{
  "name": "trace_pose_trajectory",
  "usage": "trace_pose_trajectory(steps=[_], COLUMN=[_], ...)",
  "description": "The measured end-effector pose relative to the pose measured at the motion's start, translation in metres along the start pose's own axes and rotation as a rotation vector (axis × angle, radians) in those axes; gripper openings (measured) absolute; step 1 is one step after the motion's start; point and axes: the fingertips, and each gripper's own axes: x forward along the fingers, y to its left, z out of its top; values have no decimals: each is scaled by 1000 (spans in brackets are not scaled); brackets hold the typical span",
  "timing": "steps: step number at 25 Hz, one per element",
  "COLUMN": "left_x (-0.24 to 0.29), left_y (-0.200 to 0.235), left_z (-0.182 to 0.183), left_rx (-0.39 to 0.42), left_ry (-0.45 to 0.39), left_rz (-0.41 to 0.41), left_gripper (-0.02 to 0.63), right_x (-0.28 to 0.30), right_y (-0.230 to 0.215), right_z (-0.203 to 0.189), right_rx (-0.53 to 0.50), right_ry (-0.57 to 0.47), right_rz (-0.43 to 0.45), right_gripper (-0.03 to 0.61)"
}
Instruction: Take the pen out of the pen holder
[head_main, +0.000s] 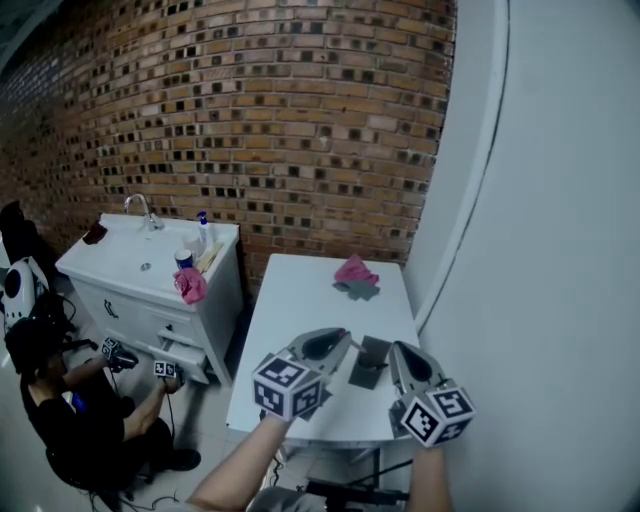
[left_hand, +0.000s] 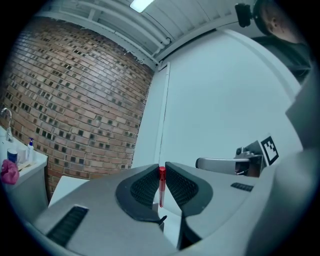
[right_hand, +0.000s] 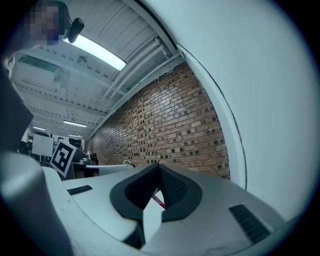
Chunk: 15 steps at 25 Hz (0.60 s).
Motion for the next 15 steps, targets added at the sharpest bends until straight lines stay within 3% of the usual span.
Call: trace_pose_trajectory(steps=[15], left_x=[-2], left_y=[-5], left_z=[-6], left_rx=[-7], left_ry=[8], left_rz=[2], left_gripper=[48], right_x=[-6], right_y=[2], right_z=[-2], right_rx=[6], right_ry=[5], right_rz=[12], right_gripper=[-15])
